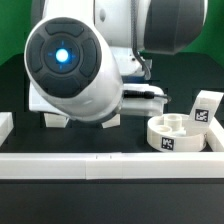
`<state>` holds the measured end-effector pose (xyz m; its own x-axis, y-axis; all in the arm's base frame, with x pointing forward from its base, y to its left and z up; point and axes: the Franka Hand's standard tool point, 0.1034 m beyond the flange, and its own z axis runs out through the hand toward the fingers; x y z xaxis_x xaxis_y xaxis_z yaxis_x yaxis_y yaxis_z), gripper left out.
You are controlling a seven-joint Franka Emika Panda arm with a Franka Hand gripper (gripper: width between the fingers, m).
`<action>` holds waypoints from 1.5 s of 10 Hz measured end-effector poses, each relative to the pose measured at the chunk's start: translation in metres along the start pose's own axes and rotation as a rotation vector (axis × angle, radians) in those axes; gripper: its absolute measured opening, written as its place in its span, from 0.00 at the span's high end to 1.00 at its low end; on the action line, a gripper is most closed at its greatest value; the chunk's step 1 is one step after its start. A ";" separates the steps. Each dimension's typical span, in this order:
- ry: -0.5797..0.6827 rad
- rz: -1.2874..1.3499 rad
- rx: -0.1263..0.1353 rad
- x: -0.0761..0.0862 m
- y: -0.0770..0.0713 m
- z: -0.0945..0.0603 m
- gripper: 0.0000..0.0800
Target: Assemble stool
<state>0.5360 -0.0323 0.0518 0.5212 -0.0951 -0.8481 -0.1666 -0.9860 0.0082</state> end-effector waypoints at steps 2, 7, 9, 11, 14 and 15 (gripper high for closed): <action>0.027 0.026 0.004 -0.026 -0.012 -0.026 1.00; 0.196 0.040 0.015 -0.010 -0.014 -0.041 1.00; 0.190 0.043 0.021 -0.013 -0.012 -0.037 0.84; 0.227 -0.137 -0.012 -0.003 -0.010 -0.036 0.65; 0.182 -0.150 -0.008 -0.005 -0.007 -0.027 0.25; 0.112 -0.144 -0.005 -0.008 -0.005 -0.020 0.21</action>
Offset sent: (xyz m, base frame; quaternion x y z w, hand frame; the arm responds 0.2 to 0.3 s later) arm 0.0000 0.0000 0.0000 0.0000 0.0650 0.0000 0.9979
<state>0.5500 -0.0295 0.0690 0.6293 0.0331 -0.7764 -0.0790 -0.9912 -0.1063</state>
